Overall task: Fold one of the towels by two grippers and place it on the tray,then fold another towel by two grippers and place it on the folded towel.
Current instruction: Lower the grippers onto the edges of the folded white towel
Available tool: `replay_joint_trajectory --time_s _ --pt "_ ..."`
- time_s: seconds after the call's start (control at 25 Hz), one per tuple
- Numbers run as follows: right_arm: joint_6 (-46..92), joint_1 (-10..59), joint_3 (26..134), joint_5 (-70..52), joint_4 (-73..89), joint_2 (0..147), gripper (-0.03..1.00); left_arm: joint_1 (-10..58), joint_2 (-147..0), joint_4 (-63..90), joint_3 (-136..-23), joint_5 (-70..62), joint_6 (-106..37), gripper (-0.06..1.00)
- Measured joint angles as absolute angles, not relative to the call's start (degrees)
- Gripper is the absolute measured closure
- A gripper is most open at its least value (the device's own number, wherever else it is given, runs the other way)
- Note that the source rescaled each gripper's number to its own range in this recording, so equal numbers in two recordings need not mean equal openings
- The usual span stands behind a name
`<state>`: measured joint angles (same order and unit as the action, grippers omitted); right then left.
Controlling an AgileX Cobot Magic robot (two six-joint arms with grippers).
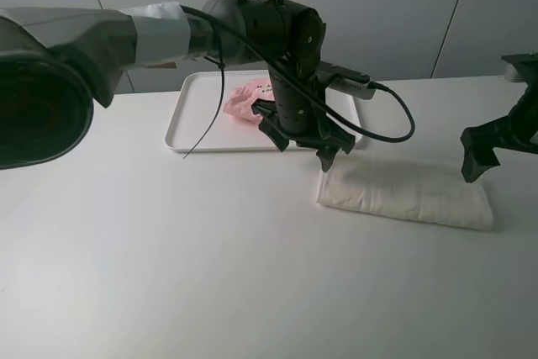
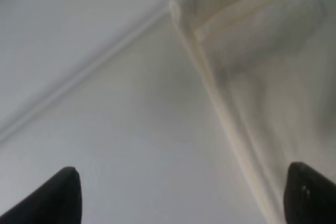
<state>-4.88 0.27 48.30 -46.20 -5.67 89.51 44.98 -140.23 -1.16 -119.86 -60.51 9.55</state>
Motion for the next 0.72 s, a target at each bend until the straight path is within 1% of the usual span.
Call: replay_joint_trajectory --time_s 0.2,0.48,0.72 --pt "-4.88 0.27 48.3 -46.59 -5.26 89.51 -0.03 44.98 -143.08 -0.81 -122.97 -62.85 11.71 -0.04" --pt "-4.76 0.27 48.3 -45.7 -5.26 89.51 -0.03 45.08 -144.37 0.0 -123.75 -63.69 17.63 -0.04" --pt "-4.76 0.27 48.3 -45.26 -5.26 89.51 -0.03 45.86 -145.94 -0.89 -124.62 -65.05 19.53 -0.04"
